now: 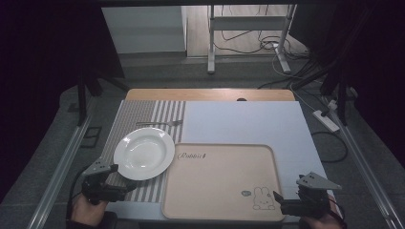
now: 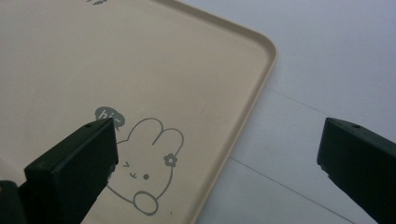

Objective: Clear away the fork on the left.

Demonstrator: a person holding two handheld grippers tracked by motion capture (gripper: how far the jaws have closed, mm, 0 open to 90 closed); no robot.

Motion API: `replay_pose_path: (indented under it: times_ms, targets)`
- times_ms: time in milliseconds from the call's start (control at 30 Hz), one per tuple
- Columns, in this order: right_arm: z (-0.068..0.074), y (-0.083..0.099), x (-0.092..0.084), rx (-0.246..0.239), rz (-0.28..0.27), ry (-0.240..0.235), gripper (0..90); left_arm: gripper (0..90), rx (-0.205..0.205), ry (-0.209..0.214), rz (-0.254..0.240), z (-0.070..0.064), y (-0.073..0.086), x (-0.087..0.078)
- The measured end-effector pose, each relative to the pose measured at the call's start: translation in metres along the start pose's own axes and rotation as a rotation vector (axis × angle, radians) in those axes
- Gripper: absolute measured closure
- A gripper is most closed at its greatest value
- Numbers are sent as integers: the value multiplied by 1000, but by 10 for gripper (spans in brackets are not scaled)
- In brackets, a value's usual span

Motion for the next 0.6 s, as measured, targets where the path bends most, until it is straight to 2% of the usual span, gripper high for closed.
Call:
replay_pose_path:
  times_ms: [233,400,600]
  targets:
    - [0,0,0,-4,4,-3,0,0,-4,16,23,3,1,8]
    - [1,0,0,-7,7,-2,0,0,-2,1,23,6,-1,13]
    - [1,0,0,-12,8,-1,0,0,-2,-10,45,9,-4,20]
Point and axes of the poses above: each handheld gripper's, and its own axes: x roughly forward along the jaws, y roughly out of its underside, z roughly to its left, the point moved 2 cm from there along x, roughly forward along the jaws, and after that the axes turned 14 degrees about -z, right-handed, at the moved point
